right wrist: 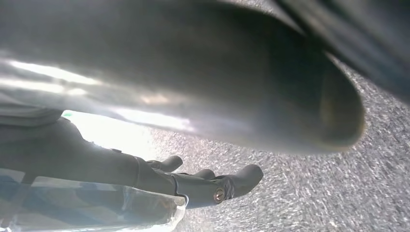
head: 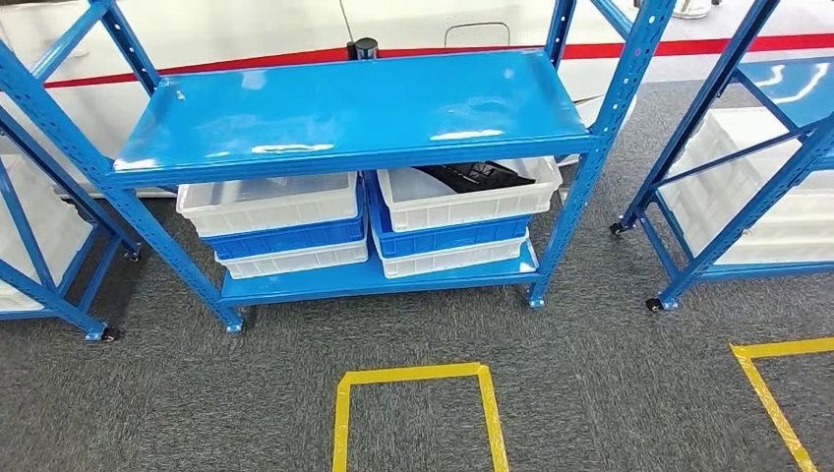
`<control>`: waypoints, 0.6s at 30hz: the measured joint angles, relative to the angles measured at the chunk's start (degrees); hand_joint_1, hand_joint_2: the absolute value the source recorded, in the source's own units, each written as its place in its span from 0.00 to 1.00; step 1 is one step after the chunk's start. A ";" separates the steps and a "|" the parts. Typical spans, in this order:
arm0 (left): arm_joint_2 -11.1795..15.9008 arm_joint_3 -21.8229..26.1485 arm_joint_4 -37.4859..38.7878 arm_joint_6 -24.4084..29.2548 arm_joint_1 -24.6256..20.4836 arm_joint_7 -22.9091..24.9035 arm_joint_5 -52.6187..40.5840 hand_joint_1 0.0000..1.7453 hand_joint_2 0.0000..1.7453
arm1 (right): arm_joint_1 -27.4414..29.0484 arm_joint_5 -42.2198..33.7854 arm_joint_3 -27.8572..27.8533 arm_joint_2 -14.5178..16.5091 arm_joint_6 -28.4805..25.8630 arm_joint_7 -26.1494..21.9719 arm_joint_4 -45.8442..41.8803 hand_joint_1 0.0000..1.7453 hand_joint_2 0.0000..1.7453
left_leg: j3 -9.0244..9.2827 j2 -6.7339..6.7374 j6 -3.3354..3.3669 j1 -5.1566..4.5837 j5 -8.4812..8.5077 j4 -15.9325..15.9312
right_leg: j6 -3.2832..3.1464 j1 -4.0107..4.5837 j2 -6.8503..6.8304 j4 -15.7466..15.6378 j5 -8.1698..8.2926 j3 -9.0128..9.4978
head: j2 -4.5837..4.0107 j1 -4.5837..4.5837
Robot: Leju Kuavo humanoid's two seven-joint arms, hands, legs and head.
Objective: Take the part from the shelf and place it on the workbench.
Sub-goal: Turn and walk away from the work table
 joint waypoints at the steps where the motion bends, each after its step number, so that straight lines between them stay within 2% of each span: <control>1: -0.02 -0.01 0.00 -0.01 -0.02 0.00 0.00 0.00 0.00 | 0.02 0.00 0.01 0.01 0.01 0.00 0.00 0.00 0.00 | -2.22 0.02 -0.19 0.00 -1.41 3.16 | -0.21 0.13 0.02 0.01 -0.24 0.31 | 0.00 -0.15; 3: -0.06 -0.01 0.00 0.06 0.10 -0.03 0.00 0.00 0.00 | 0.14 -0.01 -0.01 0.01 0.02 0.00 0.00 0.00 0.00 | -6.29 0.02 -0.24 -0.01 -3.26 7.39 | -0.50 0.43 0.15 0.00 -0.87 0.74 | 0.00 -0.28; 4: -0.07 -0.01 0.00 0.15 0.20 -0.12 0.00 0.00 0.00 | 0.21 -0.02 -0.01 0.02 0.02 0.01 0.01 0.00 0.00 | -7.27 0.02 -0.04 -0.05 -2.93 7.20 | -0.56 0.58 0.24 0.00 -1.29 1.07 | 0.00 -0.29; 5: -0.07 -0.01 0.00 0.24 0.28 -0.25 0.00 0.00 0.00 | 0.29 -0.02 -0.02 0.03 0.02 0.01 0.01 0.00 0.00 | -7.39 0.02 0.35 -0.15 -1.44 5.36 | -0.56 0.75 0.31 -0.01 -1.73 1.46 | 0.00 -0.33; 7: 0.04 -0.01 0.02 0.36 0.38 -0.56 0.00 0.00 0.00 | 0.38 -0.02 -0.02 0.18 0.05 0.01 0.01 0.00 0.00 | -5.98 0.09 1.81 -0.70 3.92 -0.80 | -0.53 0.98 0.29 -0.10 -2.71 2.50 | 0.00 -0.27; 8: 0.12 -0.01 0.02 0.36 0.36 -0.67 0.00 0.00 0.00 | 0.38 -0.04 -0.03 0.30 0.07 0.02 0.00 0.00 0.00 | -5.27 0.06 2.54 -1.12 5.48 -3.07 | -0.34 1.01 0.36 -0.23 -3.20 2.99 | 0.00 -0.17; 9: 0.21 -0.01 0.02 0.36 0.32 -0.75 0.00 0.00 0.00 | 0.32 -0.09 -0.05 0.47 0.09 0.06 -0.02 0.00 0.00 | -4.65 -0.02 3.11 -1.53 6.23 -4.43 | -0.04 0.94 0.40 -0.53 -3.65 3.56 | 0.00 -0.12; 11: 0.31 -0.01 0.02 0.35 0.25 -0.85 0.00 0.00 0.00 | 0.11 -0.15 -0.14 0.65 0.10 0.16 -0.05 0.00 0.00 | -3.45 -0.35 3.63 -1.98 5.46 -5.51 | 0.98 0.87 0.48 -0.16 -3.53 4.94 | 0.00 -0.18; 13: 0.32 -0.01 0.03 0.34 0.18 -0.89 0.00 0.00 0.00 | -0.23 -0.17 -0.20 0.64 0.09 0.22 -0.06 0.00 0.00 | -1.54 -0.47 3.97 -1.67 5.76 -6.77 | 1.85 0.87 0.37 1.74 -3.24 5.47 | -0.01 -0.39; 14: 0.32 -0.01 0.02 0.34 0.13 -0.90 0.00 0.00 0.00 | -0.39 -0.17 -0.21 0.60 0.10 0.23 -0.05 0.00 0.00 | -0.75 -0.44 4.15 -1.43 5.77 -7.05 | 2.10 0.87 0.39 3.53 -3.46 4.63 | -0.01 -0.30; 15: 0.32 0.00 0.02 0.34 0.10 -0.90 0.00 0.00 0.00 | -0.49 -0.17 -0.21 0.56 0.10 0.25 -0.05 0.00 0.00 | -0.20 -0.38 4.24 -1.24 5.66 -7.21 | 2.10 0.82 0.39 6.43 -4.20 2.85 | -0.01 -0.14; 17: 0.28 0.00 0.01 0.33 0.18 -0.90 0.01 0.00 0.00 | -0.49 -0.17 -0.23 0.45 0.09 0.25 -0.05 0.00 0.00 | 0.43 -0.38 4.30 -1.11 4.94 -7.20 | 2.01 0.75 0.41 12.77 -6.62 -1.91 | 0.00 0.26; 18: 0.21 -0.01 0.01 0.32 0.29 -0.90 0.03 0.00 0.00 | -0.46 -0.16 -0.27 0.34 0.07 0.24 -0.06 0.00 0.00 | 0.80 -0.41 4.19 -1.03 4.49 -7.19 | 2.12 0.70 0.41 14.65 -7.87 -3.98 | 0.00 0.31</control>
